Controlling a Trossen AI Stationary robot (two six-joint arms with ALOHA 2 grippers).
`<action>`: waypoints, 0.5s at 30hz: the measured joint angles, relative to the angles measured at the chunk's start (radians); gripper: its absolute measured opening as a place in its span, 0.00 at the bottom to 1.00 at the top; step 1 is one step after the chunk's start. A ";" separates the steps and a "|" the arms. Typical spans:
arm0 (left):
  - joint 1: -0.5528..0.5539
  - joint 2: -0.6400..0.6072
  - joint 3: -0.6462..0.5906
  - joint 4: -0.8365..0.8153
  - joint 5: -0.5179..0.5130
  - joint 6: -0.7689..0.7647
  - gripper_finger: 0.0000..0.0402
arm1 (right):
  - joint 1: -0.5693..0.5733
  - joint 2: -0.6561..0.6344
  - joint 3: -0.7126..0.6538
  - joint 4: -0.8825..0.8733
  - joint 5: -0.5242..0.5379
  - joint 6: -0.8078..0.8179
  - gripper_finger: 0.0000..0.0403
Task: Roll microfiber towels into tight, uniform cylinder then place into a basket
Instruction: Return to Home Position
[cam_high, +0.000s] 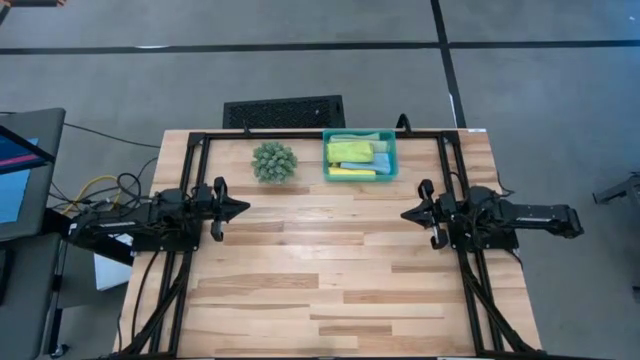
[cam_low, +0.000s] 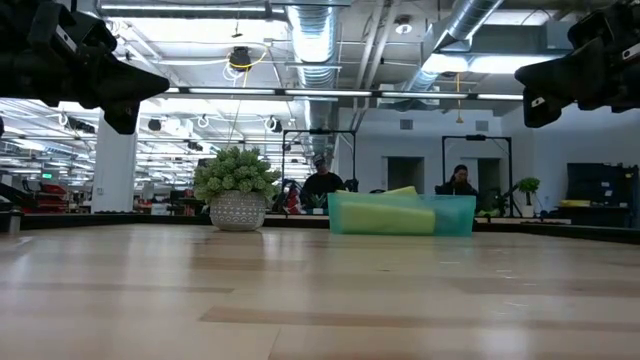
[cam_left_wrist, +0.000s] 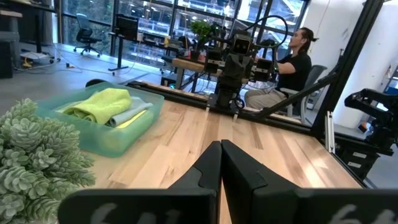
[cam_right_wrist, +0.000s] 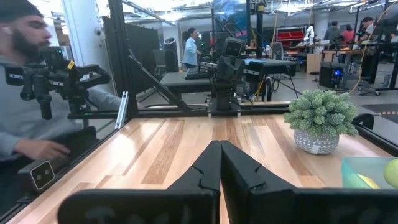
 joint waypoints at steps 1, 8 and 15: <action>0.000 0.000 0.000 0.000 0.000 0.000 0.00 | 0.000 0.000 0.000 0.000 0.000 0.000 0.07; 0.000 0.000 0.000 0.000 0.000 0.000 0.00 | 0.000 0.000 0.000 0.000 0.000 0.000 0.08; 0.000 0.000 0.000 0.000 0.000 0.000 0.00 | 0.000 0.000 0.000 0.000 0.000 0.000 0.07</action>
